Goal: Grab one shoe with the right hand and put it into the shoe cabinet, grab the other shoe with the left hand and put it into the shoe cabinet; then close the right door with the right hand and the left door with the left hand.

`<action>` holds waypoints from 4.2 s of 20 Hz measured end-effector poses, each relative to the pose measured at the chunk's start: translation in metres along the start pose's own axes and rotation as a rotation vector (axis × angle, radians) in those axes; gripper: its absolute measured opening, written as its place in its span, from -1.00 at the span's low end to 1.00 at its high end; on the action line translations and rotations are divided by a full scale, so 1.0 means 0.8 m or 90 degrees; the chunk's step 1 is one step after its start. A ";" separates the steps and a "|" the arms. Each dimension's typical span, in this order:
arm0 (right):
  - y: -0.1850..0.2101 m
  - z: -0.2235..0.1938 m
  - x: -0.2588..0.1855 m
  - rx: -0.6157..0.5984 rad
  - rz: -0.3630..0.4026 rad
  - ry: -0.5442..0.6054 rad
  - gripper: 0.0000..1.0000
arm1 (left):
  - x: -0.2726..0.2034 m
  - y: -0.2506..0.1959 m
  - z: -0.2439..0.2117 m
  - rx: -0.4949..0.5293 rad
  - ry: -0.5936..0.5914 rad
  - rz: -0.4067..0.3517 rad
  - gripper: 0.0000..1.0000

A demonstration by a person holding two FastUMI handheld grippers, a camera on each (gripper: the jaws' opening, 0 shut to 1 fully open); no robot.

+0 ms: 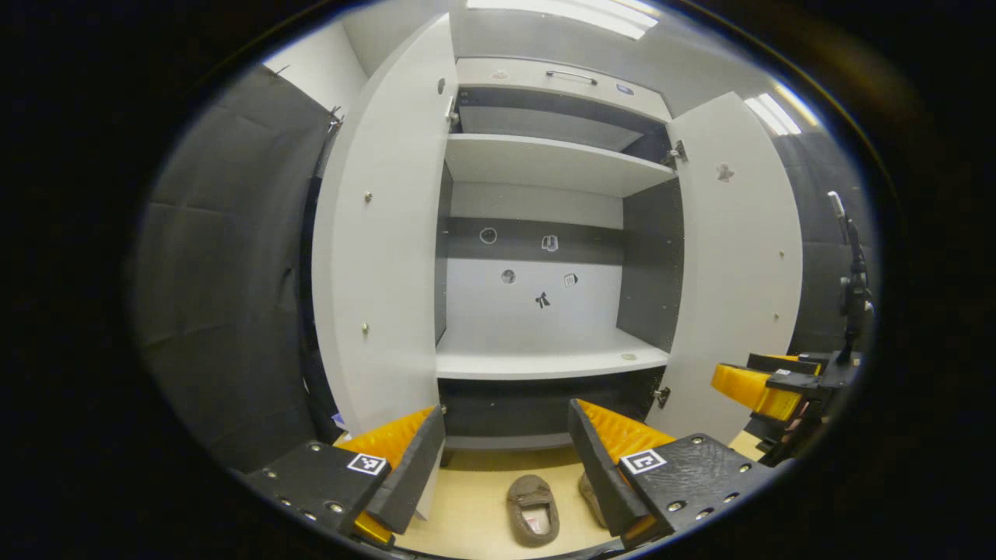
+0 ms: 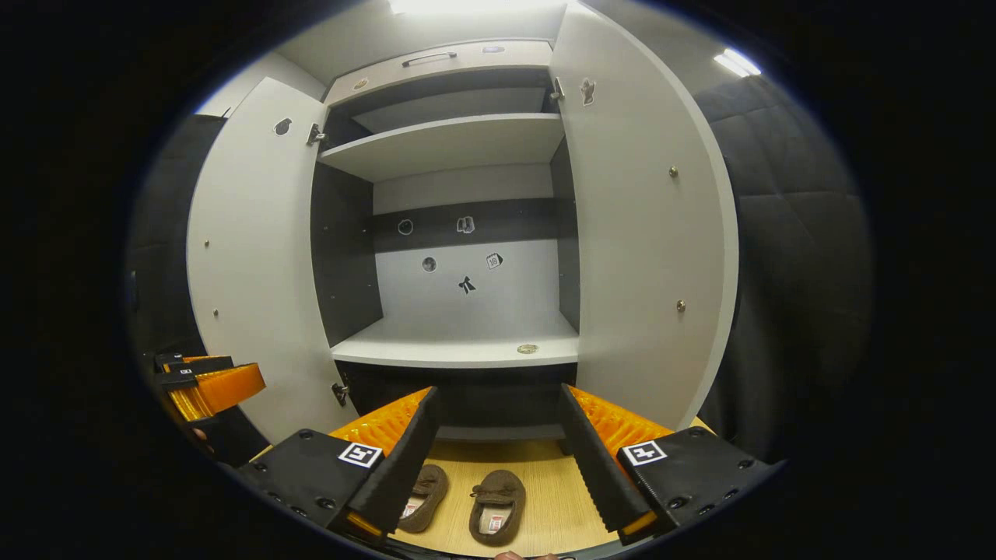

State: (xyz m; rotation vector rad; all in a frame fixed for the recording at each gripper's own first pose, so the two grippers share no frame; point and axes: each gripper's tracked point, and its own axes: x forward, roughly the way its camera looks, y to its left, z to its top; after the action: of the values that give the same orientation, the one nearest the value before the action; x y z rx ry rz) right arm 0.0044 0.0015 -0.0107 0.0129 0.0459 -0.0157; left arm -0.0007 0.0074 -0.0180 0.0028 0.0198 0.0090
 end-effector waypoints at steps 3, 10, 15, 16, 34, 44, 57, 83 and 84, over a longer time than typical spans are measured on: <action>0.000 -0.010 0.005 0.004 0.004 0.022 0.92 | -0.002 0.000 -0.004 0.004 0.003 0.001 0.73; 0.012 -0.044 0.026 0.002 0.027 0.090 0.86 | -0.008 0.006 -0.023 0.002 0.022 0.008 0.84; 0.030 -0.099 0.049 0.016 0.067 0.171 0.92 | -0.007 0.005 -0.037 0.003 0.037 0.002 0.85; 0.032 -0.114 0.054 0.025 0.071 0.188 0.93 | -0.007 0.005 -0.040 0.003 0.043 0.000 0.85; 0.074 -0.364 0.088 0.059 0.105 0.460 0.97 | -0.005 -0.006 -0.110 0.013 0.131 -0.016 0.85; 0.069 -0.445 0.133 0.013 0.067 0.509 0.86 | -0.012 0.011 -0.127 0.015 0.147 0.003 0.85; 0.033 -0.460 0.176 -0.036 -0.008 0.503 -0.47 | -0.014 0.013 -0.136 0.006 0.157 0.018 0.85; 0.067 -0.184 0.059 -0.016 0.164 0.322 -0.96 | -0.007 -0.012 -0.107 0.048 0.114 -0.026 0.85; 0.071 -0.167 0.059 -0.014 0.168 0.309 -0.99 | -0.006 -0.013 -0.105 0.050 0.115 -0.028 0.85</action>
State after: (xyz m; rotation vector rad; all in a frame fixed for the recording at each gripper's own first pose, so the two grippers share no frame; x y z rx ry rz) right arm 0.0465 0.0592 -0.1453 0.0008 0.5293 0.2528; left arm -0.0070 -0.0024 -0.1019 0.0804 0.2004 -0.0352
